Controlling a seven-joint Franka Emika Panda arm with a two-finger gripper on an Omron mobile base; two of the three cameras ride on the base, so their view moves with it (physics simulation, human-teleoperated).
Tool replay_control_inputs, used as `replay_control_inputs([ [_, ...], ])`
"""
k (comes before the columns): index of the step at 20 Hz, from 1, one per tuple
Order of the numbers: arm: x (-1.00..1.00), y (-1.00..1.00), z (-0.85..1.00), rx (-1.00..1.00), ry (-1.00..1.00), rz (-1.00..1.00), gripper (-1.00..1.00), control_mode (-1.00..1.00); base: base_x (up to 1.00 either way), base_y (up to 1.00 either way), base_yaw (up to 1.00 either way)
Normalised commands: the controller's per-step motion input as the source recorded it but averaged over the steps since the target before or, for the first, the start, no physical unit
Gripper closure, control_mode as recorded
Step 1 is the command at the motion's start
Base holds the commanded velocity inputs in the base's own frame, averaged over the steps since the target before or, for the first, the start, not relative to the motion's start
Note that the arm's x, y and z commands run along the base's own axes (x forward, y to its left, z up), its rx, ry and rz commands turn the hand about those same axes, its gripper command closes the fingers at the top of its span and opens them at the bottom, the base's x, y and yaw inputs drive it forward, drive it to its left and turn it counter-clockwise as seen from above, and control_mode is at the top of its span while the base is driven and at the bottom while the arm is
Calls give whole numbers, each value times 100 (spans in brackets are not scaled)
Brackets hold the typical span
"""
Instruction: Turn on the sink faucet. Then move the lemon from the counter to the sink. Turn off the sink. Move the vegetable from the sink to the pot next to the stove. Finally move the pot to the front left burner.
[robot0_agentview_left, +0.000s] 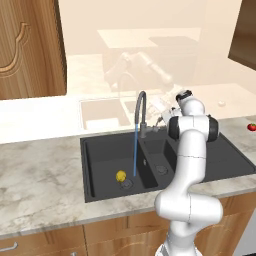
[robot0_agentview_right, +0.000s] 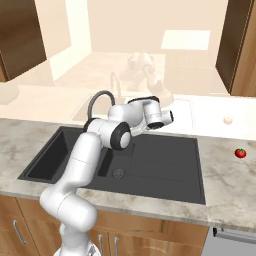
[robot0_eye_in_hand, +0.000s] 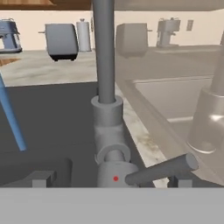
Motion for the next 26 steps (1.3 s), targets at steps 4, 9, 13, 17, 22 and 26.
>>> replay_control_inputs([
  [4, 0, 26, 0, 0, 0, 11, -100, -100, 0, 0, 0],
  [9, 0, 26, 0, 0, 0, 10, -100, -100, 0, 0, 0],
  [13, 0, 32, 0, 0, 0, 9, -100, -100, 0, 0, 0],
  [17, 0, 41, 2, 0, 0, 7, -100, -100, 0, 0, 0],
  [22, 0, 49, 4, 0, 1, 4, -100, -100, 0, 0, 0],
  [26, 0, 57, 1, 0, 2, 0, -100, -100, 0, 0, 0],
])
